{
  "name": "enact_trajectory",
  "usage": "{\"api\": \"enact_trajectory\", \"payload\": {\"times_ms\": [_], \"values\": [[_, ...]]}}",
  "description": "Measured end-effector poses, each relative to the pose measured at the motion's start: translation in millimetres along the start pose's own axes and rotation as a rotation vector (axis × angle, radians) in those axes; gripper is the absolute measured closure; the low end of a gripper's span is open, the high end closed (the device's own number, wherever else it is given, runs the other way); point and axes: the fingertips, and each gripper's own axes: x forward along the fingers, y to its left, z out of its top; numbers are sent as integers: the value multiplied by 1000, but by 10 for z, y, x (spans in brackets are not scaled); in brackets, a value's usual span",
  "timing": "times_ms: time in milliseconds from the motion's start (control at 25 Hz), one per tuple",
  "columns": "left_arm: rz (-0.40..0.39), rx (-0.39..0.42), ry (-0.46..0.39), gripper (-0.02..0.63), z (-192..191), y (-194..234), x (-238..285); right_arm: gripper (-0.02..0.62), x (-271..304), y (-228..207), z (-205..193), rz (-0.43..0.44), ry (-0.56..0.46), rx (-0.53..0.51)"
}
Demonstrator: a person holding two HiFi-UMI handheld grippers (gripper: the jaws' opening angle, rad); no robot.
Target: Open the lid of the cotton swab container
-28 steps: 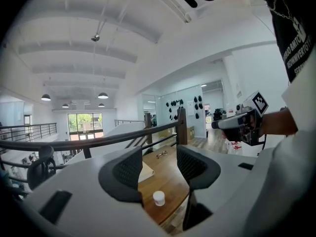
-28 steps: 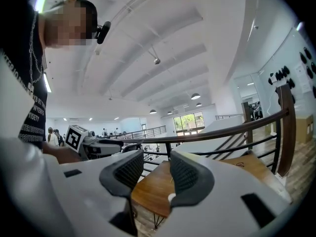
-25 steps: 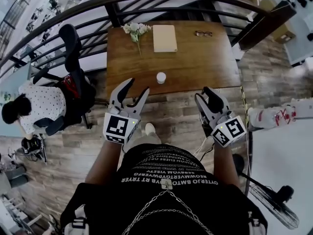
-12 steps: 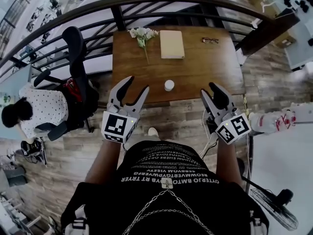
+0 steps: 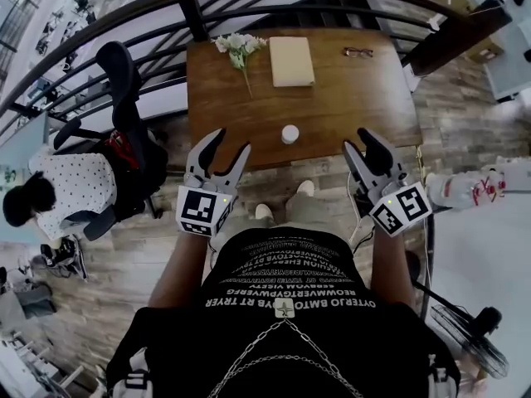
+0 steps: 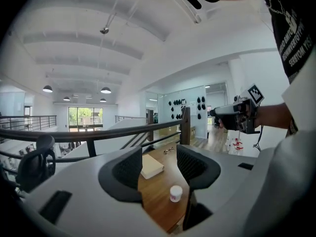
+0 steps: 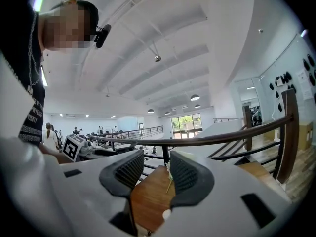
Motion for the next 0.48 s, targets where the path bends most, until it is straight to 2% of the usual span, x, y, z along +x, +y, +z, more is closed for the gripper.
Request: {"api": "enact_trajectory", "payload": {"times_ms": [240,480], "values": [[-28,23,42,373,-358,-74,258,425,73,-181,-121,6,27,24],[-20,-31,93,370,-792,-137,534,425,300,-307,-91,62,52,19]]}}
